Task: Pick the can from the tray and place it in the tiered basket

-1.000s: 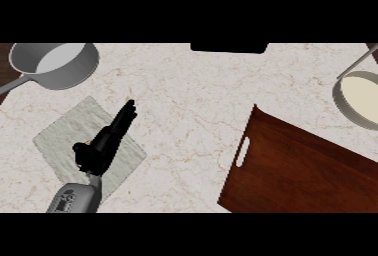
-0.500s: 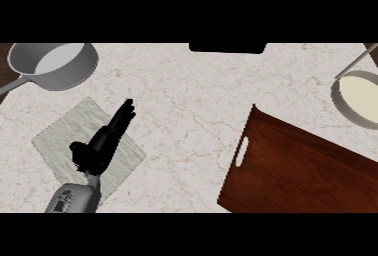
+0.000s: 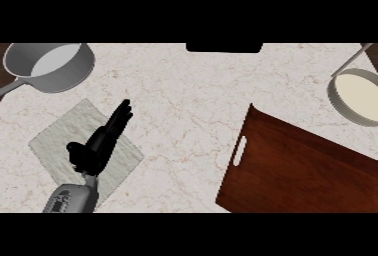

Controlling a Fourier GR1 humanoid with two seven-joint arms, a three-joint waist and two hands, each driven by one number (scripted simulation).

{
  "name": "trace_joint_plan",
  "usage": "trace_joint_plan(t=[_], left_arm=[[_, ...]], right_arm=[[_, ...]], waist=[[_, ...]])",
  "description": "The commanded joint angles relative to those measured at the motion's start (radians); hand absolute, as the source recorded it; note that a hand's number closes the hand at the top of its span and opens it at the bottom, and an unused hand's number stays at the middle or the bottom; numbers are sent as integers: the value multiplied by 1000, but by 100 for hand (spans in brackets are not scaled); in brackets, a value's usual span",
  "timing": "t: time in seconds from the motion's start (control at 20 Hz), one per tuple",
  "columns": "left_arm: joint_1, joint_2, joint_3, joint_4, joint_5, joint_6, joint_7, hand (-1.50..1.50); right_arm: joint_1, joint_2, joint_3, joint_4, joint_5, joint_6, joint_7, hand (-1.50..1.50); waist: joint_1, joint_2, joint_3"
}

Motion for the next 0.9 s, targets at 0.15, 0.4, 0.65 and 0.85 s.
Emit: trace_joint_plan(t=[0.15, 0.4, 0.65, 0.85], left_arm=[[-15, -8, 11, 7, -2, 15, 4, 0], [-12, 11, 35, -2, 20, -8, 4, 0], [55, 21, 32, -20, 13, -14, -13, 0], [49, 10, 30, -40, 6, 8, 25, 0]], right_arm=[[104, -138, -37, -38, 13, -239, -83, -150], [182, -236, -174, -32, -101, -247, -207, -150], [339, -364, -287, -9, -208, -96, -288, -150], [532, -452, -365, 75, -271, 75, -378, -150]], waist=[[-23, -5, 1], [-27, -6, 2], [-43, -14, 1], [-61, -16, 3]])
